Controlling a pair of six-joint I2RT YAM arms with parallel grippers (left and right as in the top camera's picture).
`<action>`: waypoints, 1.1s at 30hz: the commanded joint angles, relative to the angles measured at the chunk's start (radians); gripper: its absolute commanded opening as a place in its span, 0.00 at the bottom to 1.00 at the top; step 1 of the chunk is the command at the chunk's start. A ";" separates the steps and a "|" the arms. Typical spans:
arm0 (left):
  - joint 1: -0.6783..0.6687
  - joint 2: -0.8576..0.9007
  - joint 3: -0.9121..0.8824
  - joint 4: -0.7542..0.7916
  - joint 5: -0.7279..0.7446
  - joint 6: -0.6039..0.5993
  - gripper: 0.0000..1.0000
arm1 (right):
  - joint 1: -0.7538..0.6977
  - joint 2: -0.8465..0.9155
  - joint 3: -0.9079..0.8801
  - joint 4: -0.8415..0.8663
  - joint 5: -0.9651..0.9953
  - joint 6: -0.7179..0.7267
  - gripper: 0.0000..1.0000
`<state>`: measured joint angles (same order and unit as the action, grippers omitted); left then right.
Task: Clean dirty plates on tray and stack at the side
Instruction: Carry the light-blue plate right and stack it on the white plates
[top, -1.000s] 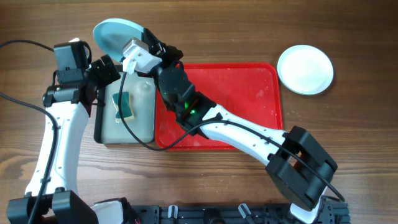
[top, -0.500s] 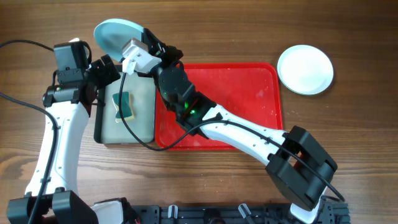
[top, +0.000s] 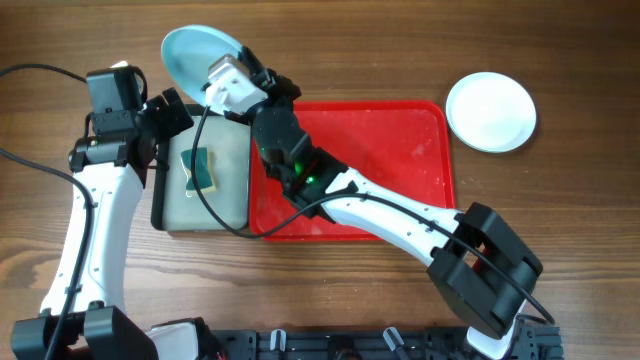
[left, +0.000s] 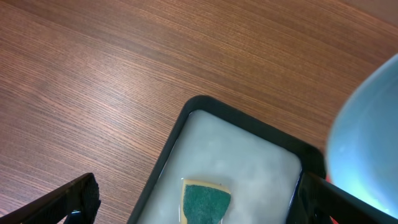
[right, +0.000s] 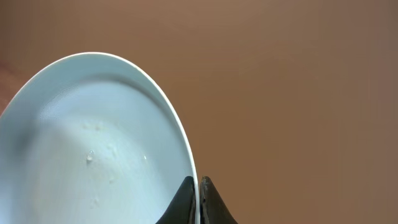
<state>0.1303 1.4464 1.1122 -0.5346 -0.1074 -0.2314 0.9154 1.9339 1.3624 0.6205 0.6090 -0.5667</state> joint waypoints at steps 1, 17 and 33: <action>0.004 0.000 0.006 0.000 0.001 -0.016 1.00 | -0.014 0.006 0.012 -0.094 0.095 0.298 0.04; 0.004 0.000 0.006 0.000 0.001 -0.016 1.00 | -0.345 -0.072 0.012 -0.637 -0.580 1.059 0.04; 0.004 0.000 0.006 0.000 0.001 -0.016 1.00 | -1.050 -0.077 0.012 -1.020 -0.894 1.093 0.04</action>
<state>0.1303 1.4464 1.1122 -0.5373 -0.1074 -0.2317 -0.0525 1.8938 1.3640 -0.3679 -0.2462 0.5232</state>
